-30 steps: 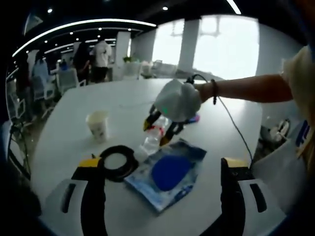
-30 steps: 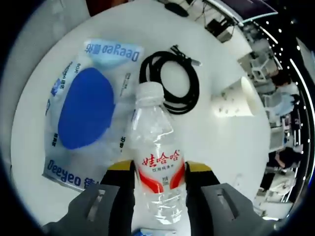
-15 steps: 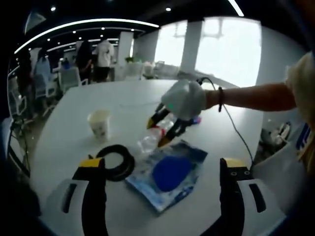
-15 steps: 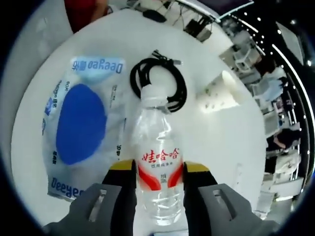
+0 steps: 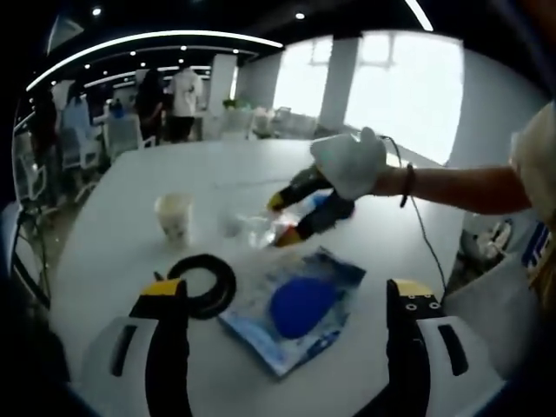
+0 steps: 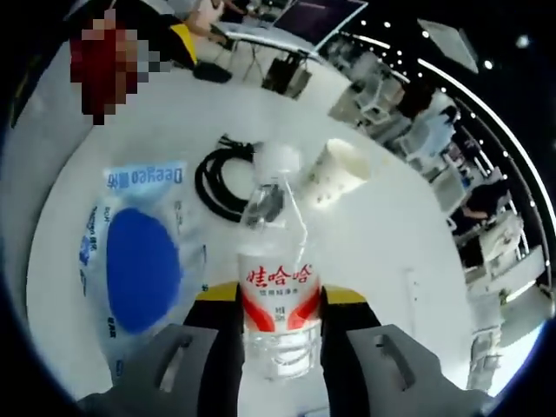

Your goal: Arrange the tabletop items into an orderly group along one side of the table until the central work area is clear of visible clutter.

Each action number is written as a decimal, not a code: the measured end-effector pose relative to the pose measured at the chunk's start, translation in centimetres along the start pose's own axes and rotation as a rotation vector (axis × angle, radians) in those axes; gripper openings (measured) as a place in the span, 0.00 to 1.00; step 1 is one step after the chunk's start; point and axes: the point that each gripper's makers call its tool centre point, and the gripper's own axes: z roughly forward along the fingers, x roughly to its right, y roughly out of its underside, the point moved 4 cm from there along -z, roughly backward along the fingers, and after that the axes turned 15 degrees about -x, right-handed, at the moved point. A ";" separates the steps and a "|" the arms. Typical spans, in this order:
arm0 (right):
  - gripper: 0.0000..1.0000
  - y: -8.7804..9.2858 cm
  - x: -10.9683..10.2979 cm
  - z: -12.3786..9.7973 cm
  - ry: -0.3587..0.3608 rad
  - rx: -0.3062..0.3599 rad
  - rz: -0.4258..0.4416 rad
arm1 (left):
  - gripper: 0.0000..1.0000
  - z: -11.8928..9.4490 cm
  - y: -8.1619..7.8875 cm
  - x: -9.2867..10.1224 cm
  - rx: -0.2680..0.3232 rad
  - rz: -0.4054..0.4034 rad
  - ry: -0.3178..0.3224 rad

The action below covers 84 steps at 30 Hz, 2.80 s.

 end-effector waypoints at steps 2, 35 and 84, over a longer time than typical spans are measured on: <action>0.31 0.0 0.1 -0.4 0.013 0.015 0.028 | 0.92 0.0 -0.1 0.0 0.006 0.002 0.000; 0.31 -5.5 -4.7 -10.5 0.072 0.334 0.255 | 0.73 -0.7 -5.5 1.4 0.274 -0.334 0.122; 0.44 -5.9 -7.8 -13.4 -0.068 0.418 0.359 | 0.34 -1.4 -5.6 4.9 0.082 0.281 0.269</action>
